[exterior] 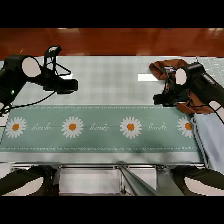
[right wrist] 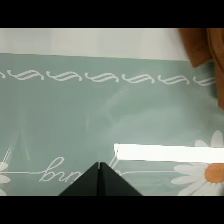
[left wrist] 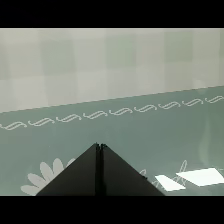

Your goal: Fold the shirts.

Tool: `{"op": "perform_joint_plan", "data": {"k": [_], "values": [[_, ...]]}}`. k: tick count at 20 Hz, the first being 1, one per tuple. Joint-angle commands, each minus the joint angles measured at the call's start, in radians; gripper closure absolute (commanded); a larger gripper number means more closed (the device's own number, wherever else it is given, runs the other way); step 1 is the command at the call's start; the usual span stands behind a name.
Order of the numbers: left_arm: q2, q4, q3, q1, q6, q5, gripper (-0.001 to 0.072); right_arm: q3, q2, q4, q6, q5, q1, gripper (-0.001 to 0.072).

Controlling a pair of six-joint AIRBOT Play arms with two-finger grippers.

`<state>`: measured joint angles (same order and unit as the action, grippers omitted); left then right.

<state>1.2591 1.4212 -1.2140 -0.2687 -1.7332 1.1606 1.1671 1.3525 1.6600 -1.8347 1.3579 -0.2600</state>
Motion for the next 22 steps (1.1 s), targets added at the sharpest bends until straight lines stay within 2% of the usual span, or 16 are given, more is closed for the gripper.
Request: {"op": "perform_joint_plan", "data": {"k": [1,13,16,20,21,22], "values": [[0.001,0.000,0.000,-0.001,0.000,0.000,0.0691,0.001,0.000,0.000,0.000,0.000,-0.001,0.0692],[0.001,0.000,0.000,-0.001,0.000,-0.016,0.0692,0.001,0.000,0.000,0.000,-0.003,-0.001,0.0692],[0.001,0.000,0.000,0.001,0.000,-0.106,0.0692,0.001,0.002,0.028,-0.002,-0.130,-0.001,0.0692],[0.002,0.001,0.000,0.000,0.000,-0.309,0.0691,0.001,0.000,0.029,-0.008,-0.248,-0.001,0.0690],[0.008,0.001,0.000,0.003,0.004,-0.376,0.0690,0.003,0.000,0.063,0.006,-0.318,0.002,0.0606],[0.014,0.010,0.000,0.004,0.024,-0.435,0.0628,0.008,0.001,0.115,0.011,-0.381,0.004,0.0341]]}}
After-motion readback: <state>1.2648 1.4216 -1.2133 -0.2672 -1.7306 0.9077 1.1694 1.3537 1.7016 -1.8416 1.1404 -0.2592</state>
